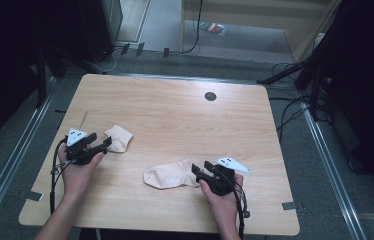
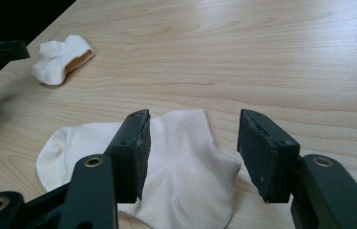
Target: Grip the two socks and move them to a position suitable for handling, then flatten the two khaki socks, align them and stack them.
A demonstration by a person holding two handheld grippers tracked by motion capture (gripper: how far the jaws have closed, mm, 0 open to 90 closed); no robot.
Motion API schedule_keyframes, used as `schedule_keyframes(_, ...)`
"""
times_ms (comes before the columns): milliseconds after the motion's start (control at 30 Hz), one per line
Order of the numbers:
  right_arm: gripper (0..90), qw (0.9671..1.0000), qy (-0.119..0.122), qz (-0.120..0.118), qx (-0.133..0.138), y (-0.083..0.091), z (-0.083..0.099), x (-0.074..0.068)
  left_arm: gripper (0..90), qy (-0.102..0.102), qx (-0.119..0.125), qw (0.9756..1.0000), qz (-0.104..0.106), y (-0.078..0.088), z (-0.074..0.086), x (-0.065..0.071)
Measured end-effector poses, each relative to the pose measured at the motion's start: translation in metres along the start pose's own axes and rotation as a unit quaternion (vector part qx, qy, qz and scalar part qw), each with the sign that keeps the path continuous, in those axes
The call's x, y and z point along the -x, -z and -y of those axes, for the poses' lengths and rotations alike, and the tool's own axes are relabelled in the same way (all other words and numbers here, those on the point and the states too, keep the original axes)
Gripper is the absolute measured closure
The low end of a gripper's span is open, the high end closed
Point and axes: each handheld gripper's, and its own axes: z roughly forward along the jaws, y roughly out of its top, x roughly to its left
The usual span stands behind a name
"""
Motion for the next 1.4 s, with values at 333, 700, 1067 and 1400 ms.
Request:
schedule_keyframes(333, 45.7, 1.0000, -0.001, 0.003, -0.006, -0.001, 0.001, -0.001, 54.2, -0.024, -0.078, 0.9961, -0.036, -0.021, 0.003, 0.015)
schedule_keyframes(700, 45.9, 1.0000, 0.000, 0.003, -0.007, -0.001, 0.001, -0.001, 84.9, -0.015, -0.084, 0.9961, -0.020, -0.020, 0.004, 0.013)
schedule_keyframes(1067, 46.0, 1.0000, 0.000, 0.004, -0.009, -0.002, 0.001, -0.001, 86.2, -0.020, -0.034, 0.9939, 0.103, -0.006, -0.010, 0.053)
schedule_keyframes(1400, 46.1, 0.9999, 0.008, 0.002, -0.012, -0.008, 0.001, -0.007, 84.0, -0.046, -0.049, 0.9844, 0.163, -0.030, -0.001, 0.088)
